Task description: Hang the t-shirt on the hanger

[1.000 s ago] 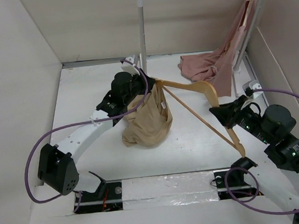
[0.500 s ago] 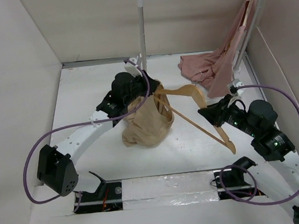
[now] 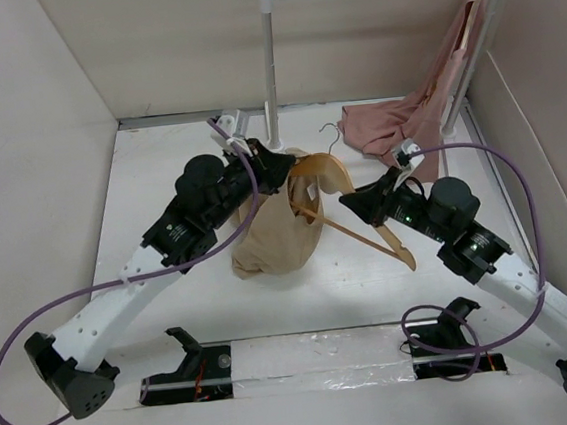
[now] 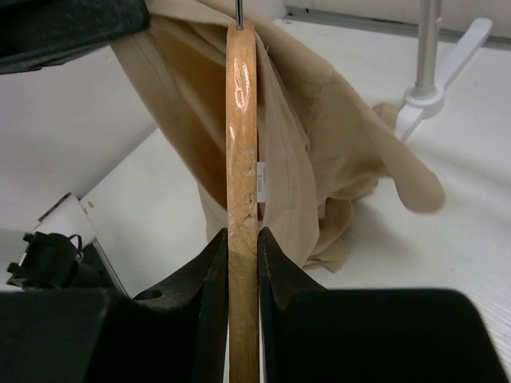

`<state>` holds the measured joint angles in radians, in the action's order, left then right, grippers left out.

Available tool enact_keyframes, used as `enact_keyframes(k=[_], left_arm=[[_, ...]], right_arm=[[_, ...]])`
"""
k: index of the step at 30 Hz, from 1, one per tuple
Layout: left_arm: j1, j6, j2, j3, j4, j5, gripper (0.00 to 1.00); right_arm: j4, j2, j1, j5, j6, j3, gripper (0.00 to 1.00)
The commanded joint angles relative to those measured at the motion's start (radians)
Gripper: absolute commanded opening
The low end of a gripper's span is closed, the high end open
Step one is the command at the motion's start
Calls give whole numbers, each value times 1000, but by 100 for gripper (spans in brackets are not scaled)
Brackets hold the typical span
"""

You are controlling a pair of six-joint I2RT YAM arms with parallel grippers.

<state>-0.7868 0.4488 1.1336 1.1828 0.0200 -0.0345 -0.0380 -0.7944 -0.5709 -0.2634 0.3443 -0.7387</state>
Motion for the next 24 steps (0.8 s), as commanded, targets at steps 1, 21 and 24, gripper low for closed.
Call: enact_keyframes(k=[1, 21, 24], left_arm=[[3, 14, -75, -25, -9, 148, 0], [3, 1, -15, 5, 135, 448, 0], [3, 8, -49, -22, 182, 440, 0]], right_arm=[[-116, 46, -56, 162, -39, -71, 0], [300, 189, -228, 582, -64, -176, 0], [314, 184, -228, 608, -67, -186, 0]])
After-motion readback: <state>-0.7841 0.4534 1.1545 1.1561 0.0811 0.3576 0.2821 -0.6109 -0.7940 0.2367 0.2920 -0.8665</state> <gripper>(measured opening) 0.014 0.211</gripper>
